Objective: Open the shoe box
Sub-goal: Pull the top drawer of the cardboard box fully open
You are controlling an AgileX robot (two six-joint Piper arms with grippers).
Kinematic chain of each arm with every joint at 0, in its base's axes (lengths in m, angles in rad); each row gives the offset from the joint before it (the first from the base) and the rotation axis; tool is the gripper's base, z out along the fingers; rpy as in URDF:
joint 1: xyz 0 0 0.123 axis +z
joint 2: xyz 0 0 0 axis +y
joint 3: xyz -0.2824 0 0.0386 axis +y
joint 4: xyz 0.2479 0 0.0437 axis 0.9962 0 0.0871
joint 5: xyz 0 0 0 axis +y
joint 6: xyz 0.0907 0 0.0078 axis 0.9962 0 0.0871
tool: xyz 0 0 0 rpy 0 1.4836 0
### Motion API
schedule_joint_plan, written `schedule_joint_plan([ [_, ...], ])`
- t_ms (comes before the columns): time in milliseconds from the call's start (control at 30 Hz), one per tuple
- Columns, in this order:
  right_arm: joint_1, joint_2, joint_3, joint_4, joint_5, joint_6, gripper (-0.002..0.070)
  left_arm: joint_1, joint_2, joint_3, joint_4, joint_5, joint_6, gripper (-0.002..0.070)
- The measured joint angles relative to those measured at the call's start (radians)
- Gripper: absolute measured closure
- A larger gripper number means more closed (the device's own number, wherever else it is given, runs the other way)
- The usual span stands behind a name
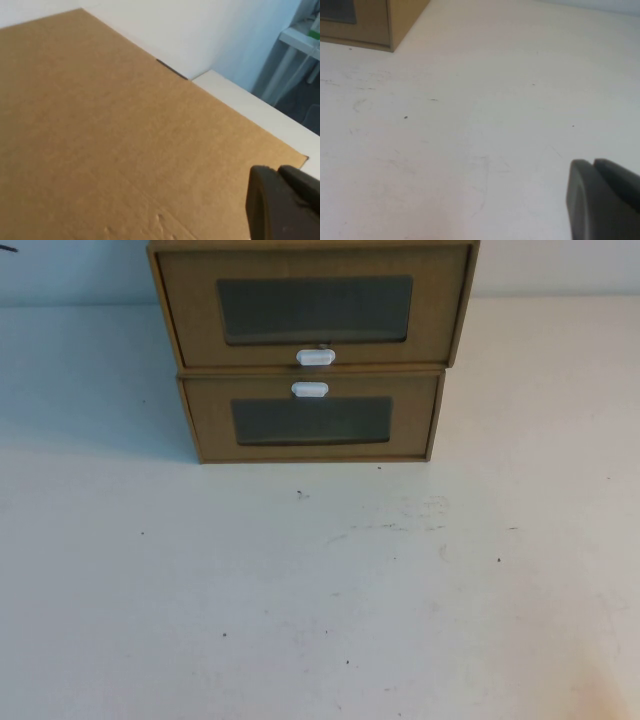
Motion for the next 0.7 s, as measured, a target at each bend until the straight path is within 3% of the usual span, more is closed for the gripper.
schedule_joint_plan([
  [700, 0.0, -0.001, 0.0, 0.0, 0.0, 0.0, 0.0689, -0.029, 0.181, -0.061, 0.009, 0.009, 0.003, 0.068],
])
